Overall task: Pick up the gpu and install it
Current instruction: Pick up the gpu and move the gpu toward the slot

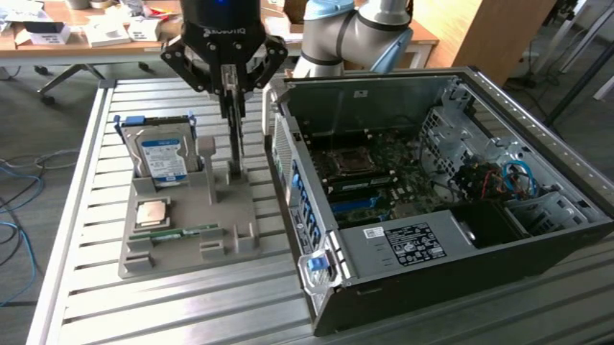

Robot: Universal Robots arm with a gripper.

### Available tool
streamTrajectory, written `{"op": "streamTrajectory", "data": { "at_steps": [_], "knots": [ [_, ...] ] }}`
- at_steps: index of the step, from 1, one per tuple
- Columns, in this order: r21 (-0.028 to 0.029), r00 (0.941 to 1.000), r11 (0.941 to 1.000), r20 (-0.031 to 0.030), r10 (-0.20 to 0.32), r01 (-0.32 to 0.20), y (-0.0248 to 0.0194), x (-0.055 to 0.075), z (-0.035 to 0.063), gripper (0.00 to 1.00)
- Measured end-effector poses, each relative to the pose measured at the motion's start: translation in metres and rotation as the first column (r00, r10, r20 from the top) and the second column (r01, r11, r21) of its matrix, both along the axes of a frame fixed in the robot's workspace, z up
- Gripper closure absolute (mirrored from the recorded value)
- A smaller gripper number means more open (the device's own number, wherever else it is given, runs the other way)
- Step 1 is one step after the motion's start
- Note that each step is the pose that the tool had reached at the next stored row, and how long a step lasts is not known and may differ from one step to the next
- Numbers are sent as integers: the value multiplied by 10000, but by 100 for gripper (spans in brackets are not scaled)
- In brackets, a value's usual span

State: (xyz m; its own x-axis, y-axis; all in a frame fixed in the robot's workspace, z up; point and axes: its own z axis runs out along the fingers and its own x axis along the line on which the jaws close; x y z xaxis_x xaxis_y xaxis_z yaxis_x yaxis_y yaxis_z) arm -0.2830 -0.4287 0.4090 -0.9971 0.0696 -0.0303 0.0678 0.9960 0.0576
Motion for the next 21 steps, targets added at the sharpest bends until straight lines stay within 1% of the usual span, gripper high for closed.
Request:
{"op": "streamTrajectory", "data": {
  "at_steps": [3,6,13,14,16,19,21],
  "knots": [
    [0,10000,10000,0,0,0,0,0,76,74],
    [1,10000,10000,1,0,0,0,0,128,74],
    [1,10000,10000,0,0,0,0,0,132,74],
    [1,10000,10000,-9,2,-2,0,3,133,74],
    [0,10000,10000,-84,2,-2,0,20,132,74],
    [1,9997,10000,-263,0,0,0,49,132,74],
    [1,9992,10000,-404,0,0,0,73,132,74]
  ]
}}
